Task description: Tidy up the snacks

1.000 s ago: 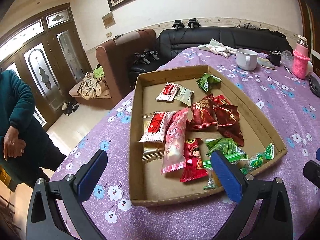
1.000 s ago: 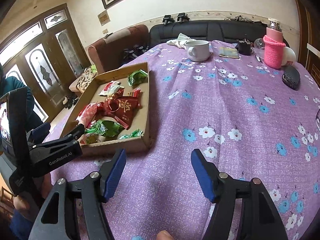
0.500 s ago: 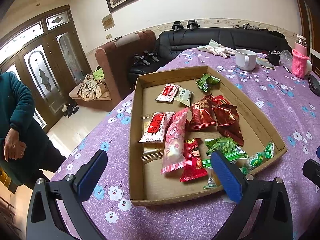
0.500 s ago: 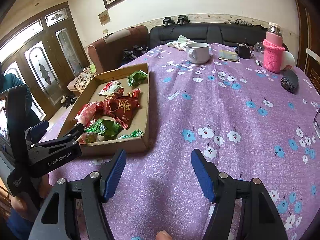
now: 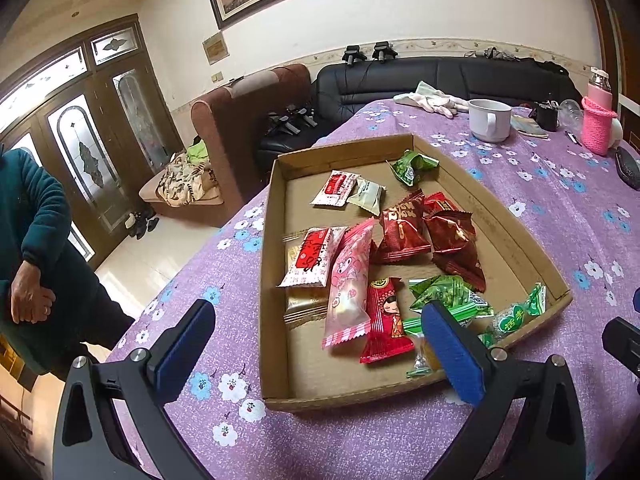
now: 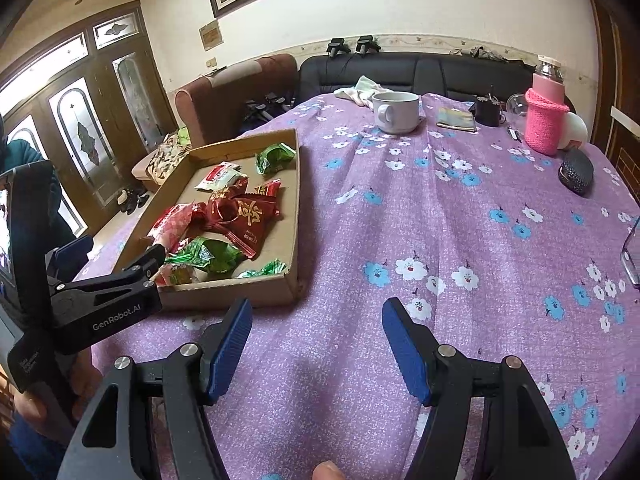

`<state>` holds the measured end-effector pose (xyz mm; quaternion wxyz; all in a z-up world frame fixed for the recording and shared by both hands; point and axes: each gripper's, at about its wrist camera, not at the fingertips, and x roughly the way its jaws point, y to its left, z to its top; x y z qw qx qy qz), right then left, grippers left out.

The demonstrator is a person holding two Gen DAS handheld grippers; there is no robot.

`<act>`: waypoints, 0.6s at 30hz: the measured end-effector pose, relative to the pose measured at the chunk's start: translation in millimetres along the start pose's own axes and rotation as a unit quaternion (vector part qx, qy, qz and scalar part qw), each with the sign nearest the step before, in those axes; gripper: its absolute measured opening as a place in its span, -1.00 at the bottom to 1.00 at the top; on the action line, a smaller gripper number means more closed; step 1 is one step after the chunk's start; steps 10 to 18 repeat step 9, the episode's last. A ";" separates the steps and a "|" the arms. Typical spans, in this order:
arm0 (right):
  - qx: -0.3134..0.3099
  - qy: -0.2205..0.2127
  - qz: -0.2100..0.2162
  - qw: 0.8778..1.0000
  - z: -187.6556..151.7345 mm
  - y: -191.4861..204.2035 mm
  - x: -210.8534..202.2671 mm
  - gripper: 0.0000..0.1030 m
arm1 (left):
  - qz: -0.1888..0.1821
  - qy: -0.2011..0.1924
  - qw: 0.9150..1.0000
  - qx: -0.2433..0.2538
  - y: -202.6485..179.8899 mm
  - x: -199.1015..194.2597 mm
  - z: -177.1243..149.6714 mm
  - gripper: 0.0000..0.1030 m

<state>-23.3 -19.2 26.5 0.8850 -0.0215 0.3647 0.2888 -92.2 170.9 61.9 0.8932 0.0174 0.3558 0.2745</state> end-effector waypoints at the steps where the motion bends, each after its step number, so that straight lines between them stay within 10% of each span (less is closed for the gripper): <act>1: -0.001 -0.001 -0.001 1.000 -0.2 0.2 -0.4 0.40 | 0.000 0.000 1.000 0.001 -1.0 -0.1 -0.2 1.00; 18: 0.002 -0.003 -0.010 1.000 0.1 -1.2 -0.1 0.40 | 0.027 -0.014 1.000 0.000 4.9 -8.7 -0.6 1.00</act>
